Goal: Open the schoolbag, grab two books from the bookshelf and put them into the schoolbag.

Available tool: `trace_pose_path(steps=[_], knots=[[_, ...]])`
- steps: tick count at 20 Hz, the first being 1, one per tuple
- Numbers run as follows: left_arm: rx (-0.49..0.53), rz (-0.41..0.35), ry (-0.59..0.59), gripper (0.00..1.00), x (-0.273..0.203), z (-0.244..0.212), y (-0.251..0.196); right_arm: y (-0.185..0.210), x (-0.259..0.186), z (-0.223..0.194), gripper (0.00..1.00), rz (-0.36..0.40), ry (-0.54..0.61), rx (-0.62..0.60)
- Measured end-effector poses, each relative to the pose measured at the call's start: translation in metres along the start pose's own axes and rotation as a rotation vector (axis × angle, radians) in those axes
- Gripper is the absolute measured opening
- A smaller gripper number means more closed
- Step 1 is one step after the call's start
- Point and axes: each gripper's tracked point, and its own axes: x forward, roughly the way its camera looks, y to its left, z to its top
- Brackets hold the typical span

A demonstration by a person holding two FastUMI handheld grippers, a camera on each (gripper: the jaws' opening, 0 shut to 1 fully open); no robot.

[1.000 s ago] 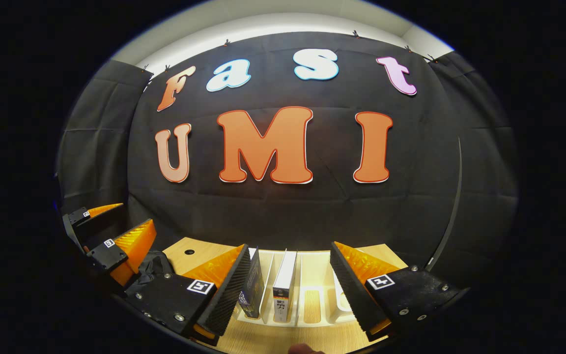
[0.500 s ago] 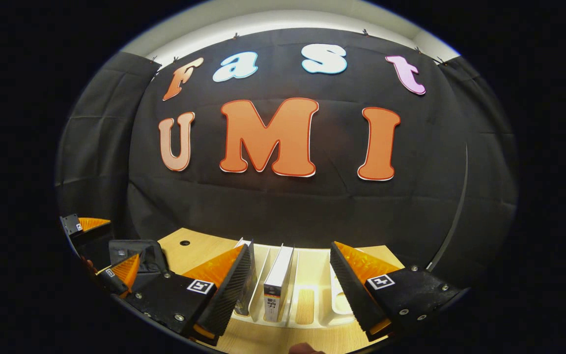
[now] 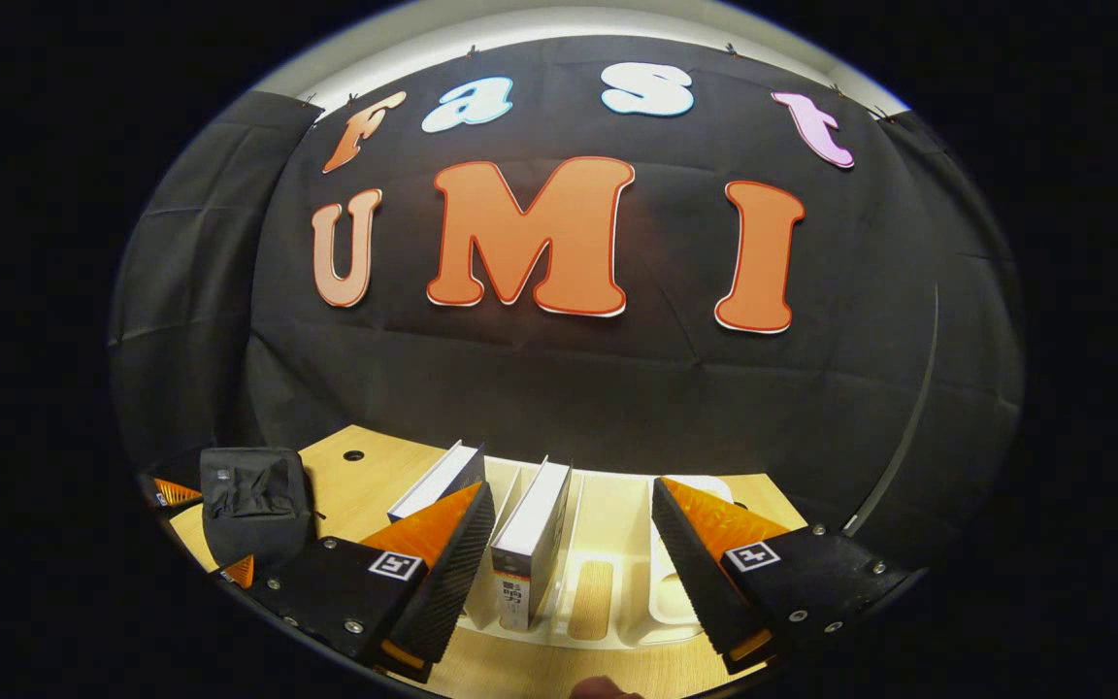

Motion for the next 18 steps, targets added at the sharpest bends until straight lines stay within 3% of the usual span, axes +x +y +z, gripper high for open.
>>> trace_pose_path(steps=[4, 9, 18], knots=[[0.087, -0.020, 0.082, 0.98, 0.007, -0.044, -0.023, 0.001, 0.007, 0.002, 0.97, 0.017, -0.009, -0.006], [0.109, -0.048, 0.187, 0.98, 0.014, -0.086, -0.041, -0.007, 0.011, 0.002, 0.97, 0.016, -0.013, -0.006], [0.124, -0.012, 0.291, 0.96, 0.043, -0.115, -0.020, -0.012, 0.013, 0.009, 0.97, 0.042, -0.016, 0.005]])
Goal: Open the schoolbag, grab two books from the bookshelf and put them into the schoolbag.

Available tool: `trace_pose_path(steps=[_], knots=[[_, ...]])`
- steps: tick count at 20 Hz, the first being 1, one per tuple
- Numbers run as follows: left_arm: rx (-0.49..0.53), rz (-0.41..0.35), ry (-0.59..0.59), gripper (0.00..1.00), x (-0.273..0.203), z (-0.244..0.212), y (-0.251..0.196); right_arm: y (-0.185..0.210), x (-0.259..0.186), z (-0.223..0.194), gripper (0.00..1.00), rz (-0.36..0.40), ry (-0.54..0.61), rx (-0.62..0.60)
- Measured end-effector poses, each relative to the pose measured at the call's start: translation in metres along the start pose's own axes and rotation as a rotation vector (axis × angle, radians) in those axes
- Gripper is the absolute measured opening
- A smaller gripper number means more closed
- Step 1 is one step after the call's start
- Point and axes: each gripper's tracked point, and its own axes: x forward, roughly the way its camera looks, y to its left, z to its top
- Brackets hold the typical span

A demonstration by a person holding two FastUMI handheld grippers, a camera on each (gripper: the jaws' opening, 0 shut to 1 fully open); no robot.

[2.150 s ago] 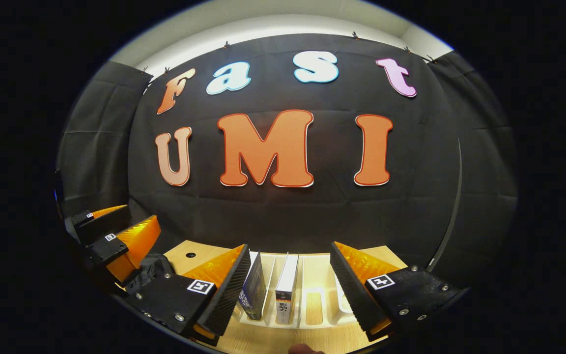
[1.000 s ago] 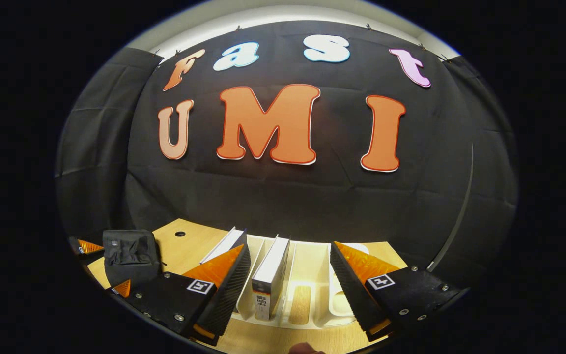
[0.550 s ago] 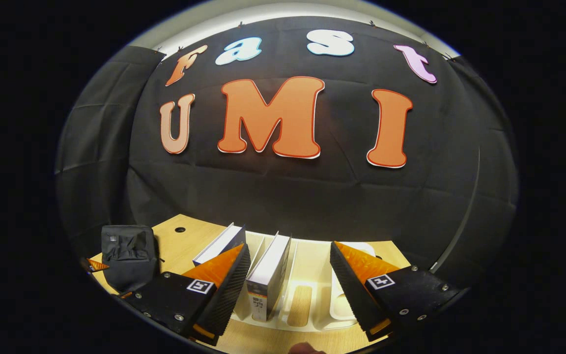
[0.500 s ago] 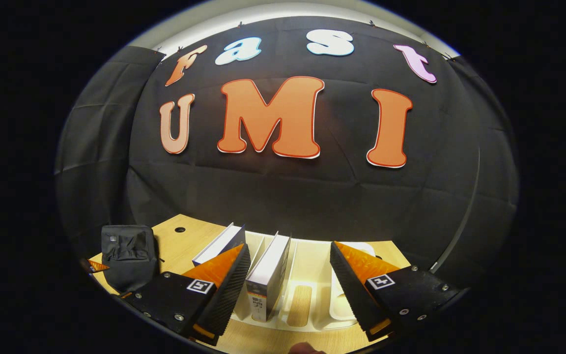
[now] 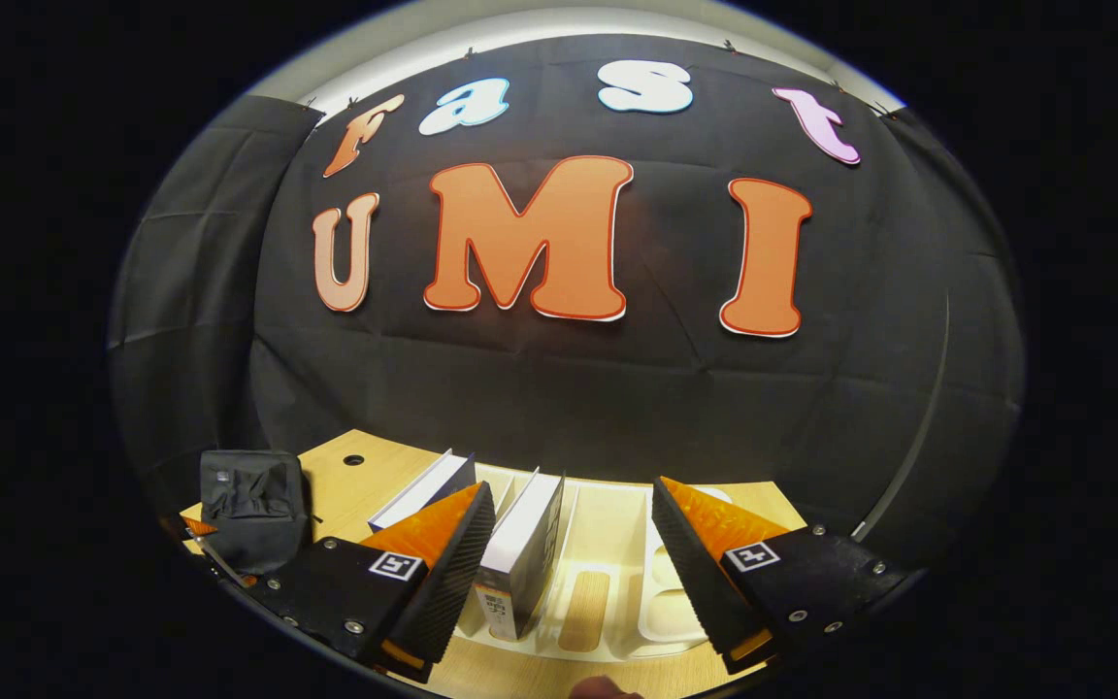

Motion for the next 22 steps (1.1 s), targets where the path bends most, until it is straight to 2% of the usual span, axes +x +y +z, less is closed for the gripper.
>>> trace_pose_path(steps=[6, 7, 9, 10, 11, 13, 15, 17, 22], knots=[[0.026, -0.064, 0.023, 0.69, 0.021, 0.006, 0.025, 0.011, 0.000, 0.002, 0.97, 0.030, 0.007, -0.013], [0.024, -0.090, 0.021, 0.57, 0.024, 0.008, 0.028, 0.014, 0.000, 0.003, 0.97, 0.035, 0.013, -0.013], [0.005, -0.145, 0.011, 0.47, 0.026, 0.012, 0.037, 0.021, 0.000, 0.002, 0.97, 0.035, 0.031, -0.014], [-0.005, -0.172, 0.001, 0.34, 0.024, 0.015, 0.044, 0.025, 0.000, 0.003, 0.97, 0.028, 0.039, -0.020], [-0.021, -0.202, -0.006, 0.26, 0.024, 0.017, 0.051, 0.030, 0.000, 0.003, 0.97, 0.025, 0.046, -0.031], [-0.062, -0.278, -0.024, 0.14, 0.025, 0.020, 0.062, 0.039, 0.002, 0.004, 0.97, 0.004, 0.060, -0.058], [-0.106, -0.383, -0.042, 0.12, 0.021, 0.027, 0.070, 0.050, 0.003, 0.006, 0.97, -0.020, 0.086, -0.065], [-0.124, -0.456, -0.073, 0.08, 0.023, 0.035, 0.087, 0.065, 0.006, 0.007, 0.97, -0.045, 0.118, -0.059], [-0.157, -0.655, -0.124, 0.09, 0.027, 0.044, 0.121, 0.101, 0.016, 0.016, 0.98, -0.092, 0.196, -0.093]])
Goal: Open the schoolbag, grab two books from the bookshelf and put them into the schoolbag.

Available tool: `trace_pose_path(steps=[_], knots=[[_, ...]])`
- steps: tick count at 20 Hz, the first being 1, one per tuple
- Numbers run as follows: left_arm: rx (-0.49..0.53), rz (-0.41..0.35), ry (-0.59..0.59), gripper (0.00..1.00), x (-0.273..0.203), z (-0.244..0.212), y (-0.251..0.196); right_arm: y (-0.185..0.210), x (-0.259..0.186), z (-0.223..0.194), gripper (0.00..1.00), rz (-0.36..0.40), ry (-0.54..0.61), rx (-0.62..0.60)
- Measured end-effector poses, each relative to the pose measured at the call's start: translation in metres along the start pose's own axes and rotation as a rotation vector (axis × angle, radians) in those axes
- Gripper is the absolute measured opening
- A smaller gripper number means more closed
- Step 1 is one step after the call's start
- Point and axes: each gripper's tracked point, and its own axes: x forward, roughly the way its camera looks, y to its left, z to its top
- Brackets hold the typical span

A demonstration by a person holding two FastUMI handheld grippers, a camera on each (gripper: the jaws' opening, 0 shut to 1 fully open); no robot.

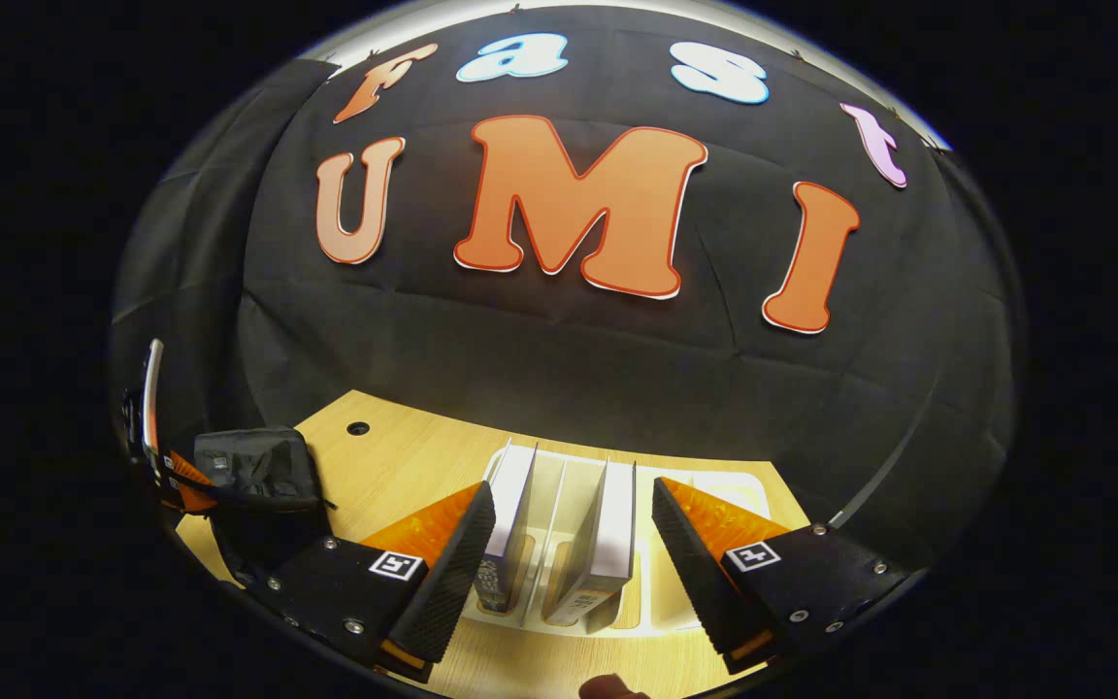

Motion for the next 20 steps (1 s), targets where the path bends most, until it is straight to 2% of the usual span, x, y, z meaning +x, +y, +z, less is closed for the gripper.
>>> trace_pose_path(steps=[6, 9, 12, 14, 15, 20], knots=[[0.030, -0.133, -0.064, 0.08, -0.025, 0.018, 0.041, 0.031, 0.015, 0.006, 0.98, -0.011, 0.205, -0.003], [0.048, -0.189, -0.077, 0.08, -0.036, 0.025, 0.055, 0.043, 0.022, 0.008, 0.98, 0.006, 0.308, 0.000], [0.054, -0.223, -0.079, 0.08, -0.043, 0.029, 0.064, 0.053, 0.038, -0.004, 0.98, 0.028, 0.449, -0.041], [0.054, -0.243, -0.068, 0.08, -0.047, 0.029, 0.067, 0.060, 0.048, -0.016, 0.98, 0.071, 0.539, -0.019], [0.056, -0.258, -0.058, 0.05, -0.047, 0.028, 0.066, 0.064, 0.054, -0.023, 0.98, 0.093, 0.571, -0.013], [0.058, -0.271, -0.015, 0.04, -0.042, 0.023, 0.070, 0.057, 0.084, -0.050, 0.99, 0.092, 0.767, 0.001]])
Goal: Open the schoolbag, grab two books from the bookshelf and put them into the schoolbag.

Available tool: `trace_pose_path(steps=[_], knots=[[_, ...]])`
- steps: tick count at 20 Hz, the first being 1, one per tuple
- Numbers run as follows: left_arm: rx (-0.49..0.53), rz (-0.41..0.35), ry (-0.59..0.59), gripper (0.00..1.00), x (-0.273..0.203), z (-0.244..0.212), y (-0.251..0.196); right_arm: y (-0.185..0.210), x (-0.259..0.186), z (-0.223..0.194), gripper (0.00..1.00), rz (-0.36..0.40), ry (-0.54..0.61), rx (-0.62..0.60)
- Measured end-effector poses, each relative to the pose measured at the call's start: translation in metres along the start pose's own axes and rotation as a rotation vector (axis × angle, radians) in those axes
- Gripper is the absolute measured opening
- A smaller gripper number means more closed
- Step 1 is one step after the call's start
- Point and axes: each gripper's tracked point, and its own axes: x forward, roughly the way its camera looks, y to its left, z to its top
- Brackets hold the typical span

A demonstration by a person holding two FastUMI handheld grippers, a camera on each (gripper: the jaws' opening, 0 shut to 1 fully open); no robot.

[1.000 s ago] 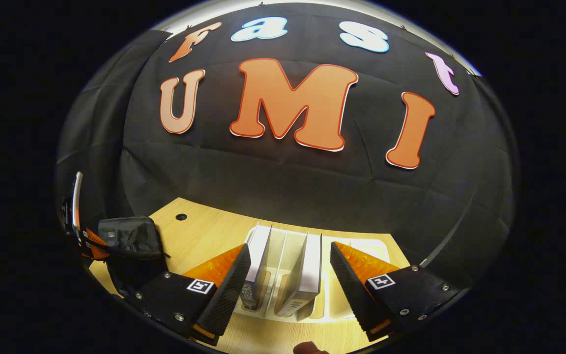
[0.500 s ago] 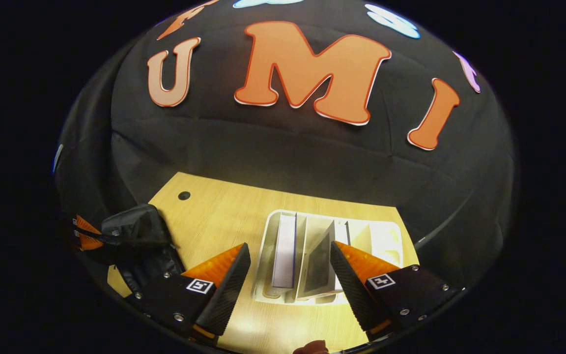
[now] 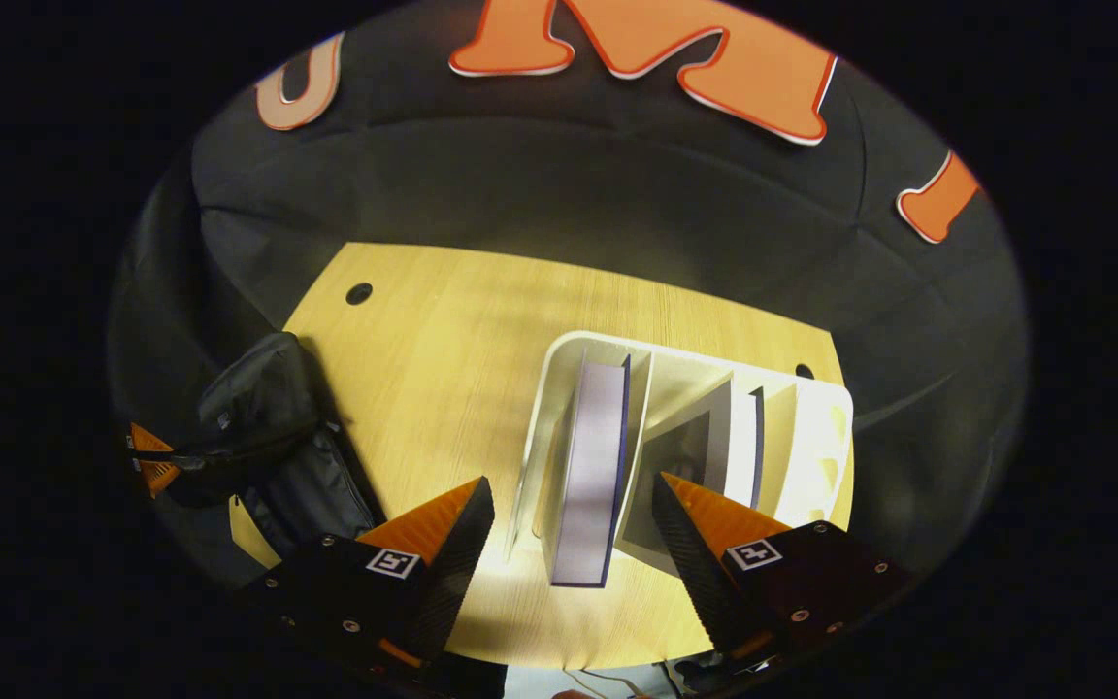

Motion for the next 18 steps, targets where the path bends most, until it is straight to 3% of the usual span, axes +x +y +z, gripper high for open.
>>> trace_pose_path(steps=[4, 5, 6, 8, 9, 10, 11, 18], knots=[[-0.028, 0.002, 0.018, 0.04, 0.004, 0.000, 0.006, 0.002, 0.024, 0.001, 0.96, 0.050, 0.122, 0.065], [-0.031, 0.002, 0.020, 0.04, 0.004, -0.001, 0.006, 0.000, 0.029, -0.001, 0.80, 0.044, 0.150, 0.075], [-0.035, -0.001, 0.023, 0.04, 0.005, 0.000, 0.006, 0.003, 0.031, -0.003, 0.85, 0.051, 0.183, 0.083], [-0.041, -0.003, 0.027, 0.04, 0.008, -0.003, 0.009, 0.003, 0.039, -0.009, 0.73, 0.047, 0.242, 0.102], [-0.042, -0.002, 0.028, 0.04, 0.007, -0.004, 0.011, 0.001, 0.038, -0.010, 0.61, 0.041, 0.260, 0.117], [-0.043, 0.000, 0.031, 0.04, 0.006, -0.006, 0.011, 0.003, 0.038, -0.009, 0.55, 0.043, 0.274, 0.133], [-0.046, 0.000, 0.034, 0.04, 0.007, -0.007, 0.010, 0.006, 0.038, -0.012, 0.39, 0.045, 0.285, 0.139], [-0.030, -0.027, 0.042, 0.04, 0.011, -0.003, 0.007, -0.015, -0.007, -0.027, 0.34, 0.005, 0.248, 0.135]])
